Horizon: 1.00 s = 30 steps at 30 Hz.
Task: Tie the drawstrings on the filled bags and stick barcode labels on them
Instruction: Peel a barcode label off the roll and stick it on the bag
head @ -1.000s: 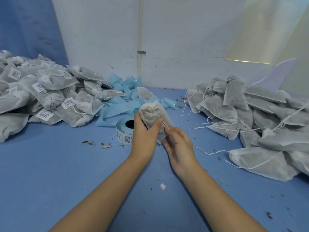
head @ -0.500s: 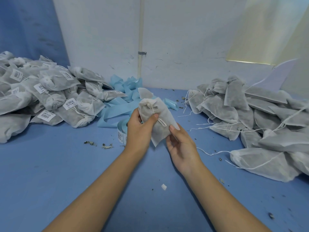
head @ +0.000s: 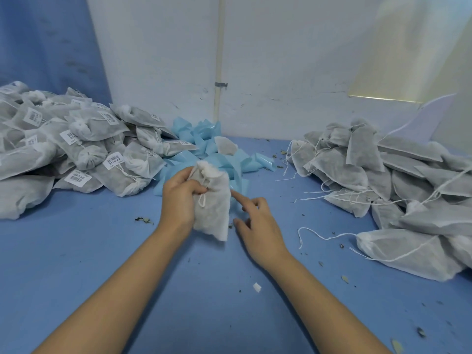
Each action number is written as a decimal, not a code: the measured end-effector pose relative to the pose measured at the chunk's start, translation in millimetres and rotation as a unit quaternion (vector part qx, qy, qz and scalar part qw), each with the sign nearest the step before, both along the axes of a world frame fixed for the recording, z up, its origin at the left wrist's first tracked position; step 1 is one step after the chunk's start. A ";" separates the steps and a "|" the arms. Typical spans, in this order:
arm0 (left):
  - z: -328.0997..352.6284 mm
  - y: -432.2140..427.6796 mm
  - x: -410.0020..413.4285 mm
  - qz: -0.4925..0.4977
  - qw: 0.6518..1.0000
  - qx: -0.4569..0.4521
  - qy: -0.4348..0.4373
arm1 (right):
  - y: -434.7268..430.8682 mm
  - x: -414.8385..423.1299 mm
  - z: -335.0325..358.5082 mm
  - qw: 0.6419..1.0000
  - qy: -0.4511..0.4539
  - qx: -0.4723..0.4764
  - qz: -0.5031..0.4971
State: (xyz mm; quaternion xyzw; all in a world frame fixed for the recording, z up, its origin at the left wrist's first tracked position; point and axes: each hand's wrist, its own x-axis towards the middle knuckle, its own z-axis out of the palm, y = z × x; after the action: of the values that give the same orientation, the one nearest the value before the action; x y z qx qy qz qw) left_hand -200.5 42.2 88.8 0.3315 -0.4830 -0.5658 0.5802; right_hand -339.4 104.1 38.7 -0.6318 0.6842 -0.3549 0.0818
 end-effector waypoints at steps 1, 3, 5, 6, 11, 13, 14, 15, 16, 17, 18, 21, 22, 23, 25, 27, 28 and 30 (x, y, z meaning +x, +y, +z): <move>-2.6 -1.1 2.6 0.003 1.000 0.006 -0.006 | -0.3 1.1 -0.7 1.000 0.021 -0.001 -0.002; -7.8 -3.5 5.4 0.012 1.000 0.015 -0.020 | -0.1 1.1 -1.2 1.000 0.022 -0.019 -0.009; -13.0 -5.4 5.5 0.017 0.999 0.021 -0.034 | 1.0 1.5 -0.8 0.999 -0.015 -0.048 -0.014; -15.7 -5.9 5.3 0.015 0.999 0.021 -0.042 | 1.7 1.6 -0.5 0.997 -0.030 -0.063 -0.020; -29.1 -8.6 12.7 0.023 0.994 -0.002 -0.109 | 1.0 -9.8 2.2 0.992 -0.042 -0.080 -0.089; -31.8 -9.2 16.0 0.012 0.989 -0.021 -0.143 | 1.8 -17.6 3.6 0.990 -0.043 -0.079 -0.105; -33.1 -10.1 17.0 0.013 0.984 -0.036 -0.173 | 2.6 -20.8 3.9 0.990 -0.039 -0.076 -0.109; -33.4 -11.1 17.5 0.026 0.970 -0.067 -0.231 | 3.2 -23.7 4.3 0.990 -0.037 -0.075 -0.114; -33.1 -11.5 17.7 0.045 0.941 -0.114 -0.316 | 3.9 -26.5 4.4 0.989 -0.039 -0.077 -0.122; -33.5 -11.9 17.4 0.059 0.899 -0.163 -0.403 | 4.2 -29.3 4.9 0.987 -0.046 -0.080 -0.133; -34.0 -11.8 16.1 0.068 0.857 -0.205 -0.468 | 4.4 -32.2 5.3 0.984 -0.055 -0.084 -0.148; -33.0 -8.7 9.8 0.060 0.808 -0.231 -0.539 | 5.3 -38.2 5.8 0.977 -0.072 -0.087 -0.182; -32.4 -8.6 9.2 0.054 0.811 -0.220 -0.540 | 5.3 -38.9 5.8 0.976 -0.073 -0.088 -0.186; -32.3 -9.0 9.4 0.050 0.816 -0.215 -0.534 | 5.2 -39.2 5.7 0.975 -0.075 -0.090 -0.187; -32.2 -10.1 10.5 0.044 0.814 -0.225 -0.534 | 5.4 -38.6 5.5 0.975 -0.077 -0.093 -0.184; -31.7 -8.6 8.4 0.027 0.797 -0.262 -0.544 | 6.3 -37.2 5.4 0.976 -0.077 -0.099 -0.176; -32.3 -6.4 4.7 0.002 0.802 -0.278 -0.529 | 6.8 -36.2 5.5 0.977 -0.075 -0.102 -0.170; -34.3 0.5 -6.7 -0.059 0.848 -0.265 -0.456 | 7.8 -34.0 5.6 0.979 -0.067 -0.105 -0.163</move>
State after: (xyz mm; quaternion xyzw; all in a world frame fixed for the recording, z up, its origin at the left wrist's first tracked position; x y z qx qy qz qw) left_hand -207.1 42.7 54.5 0.3564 -0.8434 -0.2346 0.3264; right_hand -373.4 111.9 44.3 -0.4917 0.7297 -0.4751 0.0017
